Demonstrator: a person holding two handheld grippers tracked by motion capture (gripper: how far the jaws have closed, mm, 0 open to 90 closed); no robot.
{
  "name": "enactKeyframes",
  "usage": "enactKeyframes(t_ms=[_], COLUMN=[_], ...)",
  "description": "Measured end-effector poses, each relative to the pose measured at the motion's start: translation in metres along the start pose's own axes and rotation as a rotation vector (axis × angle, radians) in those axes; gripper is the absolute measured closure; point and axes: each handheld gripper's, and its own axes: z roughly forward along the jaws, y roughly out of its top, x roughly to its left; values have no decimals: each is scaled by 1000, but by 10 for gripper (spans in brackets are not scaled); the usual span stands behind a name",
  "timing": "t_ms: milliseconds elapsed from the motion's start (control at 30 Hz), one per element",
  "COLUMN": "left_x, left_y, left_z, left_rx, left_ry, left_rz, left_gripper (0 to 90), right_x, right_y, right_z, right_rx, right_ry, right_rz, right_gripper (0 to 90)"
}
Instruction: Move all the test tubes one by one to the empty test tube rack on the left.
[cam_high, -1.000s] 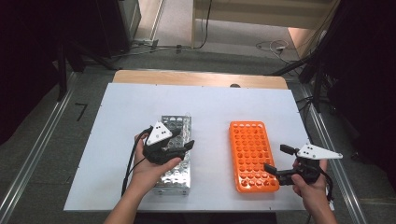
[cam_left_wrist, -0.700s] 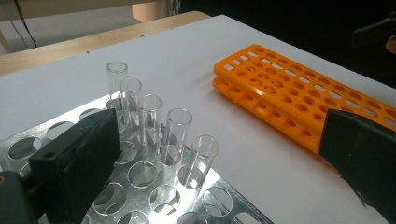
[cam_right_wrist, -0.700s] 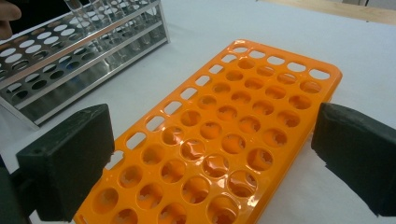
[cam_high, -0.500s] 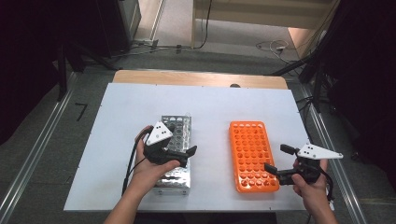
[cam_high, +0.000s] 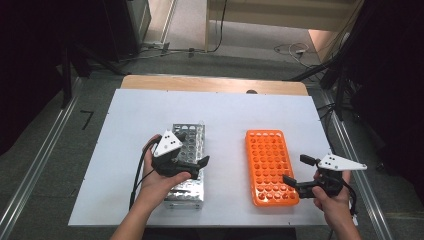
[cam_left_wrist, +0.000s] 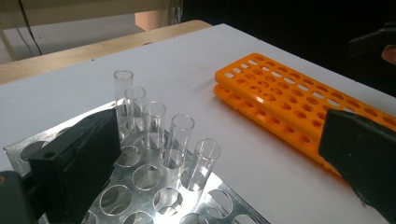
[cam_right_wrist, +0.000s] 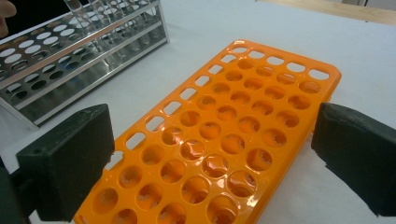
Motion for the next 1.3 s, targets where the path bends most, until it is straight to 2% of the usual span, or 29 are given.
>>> enactKeyframes(t_ms=[533, 833, 1067, 1300], left_x=[6, 11, 15, 25], left_y=[-9, -14, -20, -29], left_z=[-18, -28, -43, -60], left_rx=[-2, -13, -21, -32], left_ry=[18, 22, 38, 62], left_rz=[9, 0, 5, -17], left_gripper=[0, 0, 0, 0], right_x=[-2, -2, -3, -3], right_y=[0, -1, -1, -2], right_z=[0, -1, -1, -1], right_rx=[0, -1, -2, -5], right_ry=[-3, -9, -14, -18], right_rz=[2, 7, 3, 4], right_gripper=[0, 0, 0, 0])
